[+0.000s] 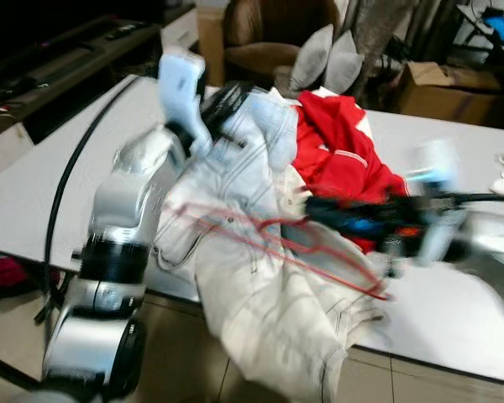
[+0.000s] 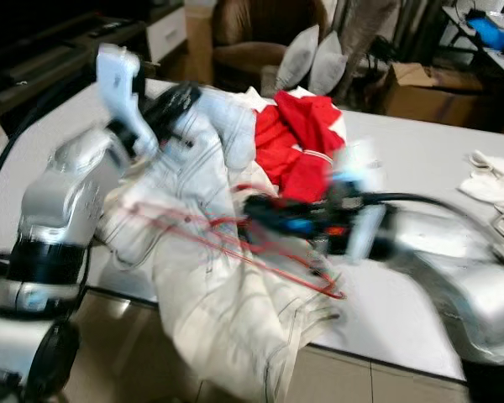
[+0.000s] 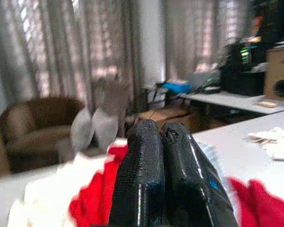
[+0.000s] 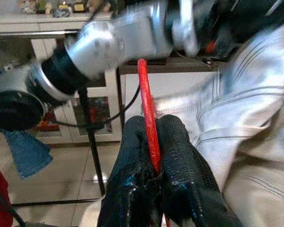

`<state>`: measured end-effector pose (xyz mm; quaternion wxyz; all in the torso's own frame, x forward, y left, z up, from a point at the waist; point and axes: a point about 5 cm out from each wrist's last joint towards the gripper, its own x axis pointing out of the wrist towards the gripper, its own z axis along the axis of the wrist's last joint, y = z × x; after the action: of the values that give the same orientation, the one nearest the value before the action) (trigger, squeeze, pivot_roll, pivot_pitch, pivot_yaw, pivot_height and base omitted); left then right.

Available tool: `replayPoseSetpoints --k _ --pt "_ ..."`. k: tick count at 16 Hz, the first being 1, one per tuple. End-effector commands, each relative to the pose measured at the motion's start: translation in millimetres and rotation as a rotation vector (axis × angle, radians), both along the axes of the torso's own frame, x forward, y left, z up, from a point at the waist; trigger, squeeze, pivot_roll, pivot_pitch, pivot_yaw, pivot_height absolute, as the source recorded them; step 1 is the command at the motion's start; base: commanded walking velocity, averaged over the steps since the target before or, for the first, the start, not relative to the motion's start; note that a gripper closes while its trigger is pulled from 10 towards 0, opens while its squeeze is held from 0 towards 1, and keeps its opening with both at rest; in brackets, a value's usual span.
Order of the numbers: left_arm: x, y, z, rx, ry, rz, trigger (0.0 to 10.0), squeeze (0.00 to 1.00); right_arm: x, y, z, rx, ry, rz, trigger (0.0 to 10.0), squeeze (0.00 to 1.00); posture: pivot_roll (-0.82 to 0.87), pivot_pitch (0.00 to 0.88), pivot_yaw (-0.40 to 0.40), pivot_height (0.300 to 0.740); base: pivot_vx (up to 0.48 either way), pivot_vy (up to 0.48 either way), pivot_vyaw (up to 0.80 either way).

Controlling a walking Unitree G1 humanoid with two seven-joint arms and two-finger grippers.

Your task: Hang hanger

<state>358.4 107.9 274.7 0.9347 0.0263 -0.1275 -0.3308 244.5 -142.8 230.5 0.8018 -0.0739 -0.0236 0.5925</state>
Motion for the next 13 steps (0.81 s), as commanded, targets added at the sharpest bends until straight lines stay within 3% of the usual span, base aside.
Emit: replayPoseSetpoints --k 1,3,4,5,6,7,8,9,11,12,13 --pt "0.2 -5.8 10.8 0.011 -0.038 -0.036 10.0 0.0 8.2 3.9 -4.1 -0.03 -0.004 -0.023 10.0 0.0 -0.11 0.0 -0.001 0.74 0.0 0.0 0.0" --pt "5.5 -7.1 36.2 -0.043 -0.083 -0.049 10.0 0.0 35.4 14.2 -8.5 -0.025 -0.032 -0.118 10.0 0.0 -0.1 0.0 -0.014 0.74 0.0 0.0 0.0" --pt "4.6 -10.2 54.1 -0.077 -0.118 -0.09 10.0 0.0 59.2 14.9 -4.4 -0.005 -0.086 -0.232 10.0 0.0 -0.1 0.0 -0.018 0.74 0.0 0.0 0.0" --pt "3.5 -12.2 70.2 -0.095 -0.16 -0.116 10.0 0.0 86.3 11.1 8.9 0.04 -0.15 -0.373 10.0 0.0 -0.09 0.0 -0.019 0.74 0.0 0.0 0.0" --pt "1.7 -11.2 101.2 -0.152 -0.229 -0.153 10.0 0.0 109.7 5.5 28.6 0.077 -0.22 -0.479 10.0 0.0 -0.09 0.0 -0.02 0.74 0.0 0.0 0.0" --pt "0.0 -6.8 128.1 -0.202 -0.299 -0.167 10.0 0.0 124.4 -0.4 50.9 0.089 -0.299 -0.55 10.0 0.0 -0.08 0.0 -0.022 0.74 0.0 0.0 0.0" --pt "-1.7 -2.2 148.4 -0.238 -0.357 -0.159 10.0 0.0 132.4 -5.2 71.5 0.102 -0.37 -0.606 10.0 0.0 -0.08 0.0 -0.026 0.74 0.0 0.0 0.0" --pt "-9.9 10.0 193.0 -0.319 -0.485 -0.122 10.0 0.0 139.4 -19.1 130.2 0.204 -0.542 -0.724 10.0 0.0 -0.08 0.0 -0.027 0.74 0.0 0.0 0.0" --pt "-17.1 17.7 215.9 -0.358 -0.562 -0.103 10.0 0.0 137.3 -27.6 167.5 0.305 -0.657 -0.779 10.0 0.0 -0.07 0.0 -0.029 0.74 0.0 0.0 0.0" --pt "-23.0 25.7 226.3 -0.368 -0.631 -0.074 10.0 0.0 128.5 -34.1 195.2 0.385 -0.79 -0.795 10.0 0.0 -0.07 0.0 -0.027 0.74 0.0 0.0 0.0" --pt "-23.8 28.4 228.9 -0.372 -0.651 -0.064 10.0 0.0 126.0 -36.0 202.4 0.404 -0.835 -0.8 10.0 0.0 -0.07 0.0 -0.027 0.74 0.0 0.0 0.0"
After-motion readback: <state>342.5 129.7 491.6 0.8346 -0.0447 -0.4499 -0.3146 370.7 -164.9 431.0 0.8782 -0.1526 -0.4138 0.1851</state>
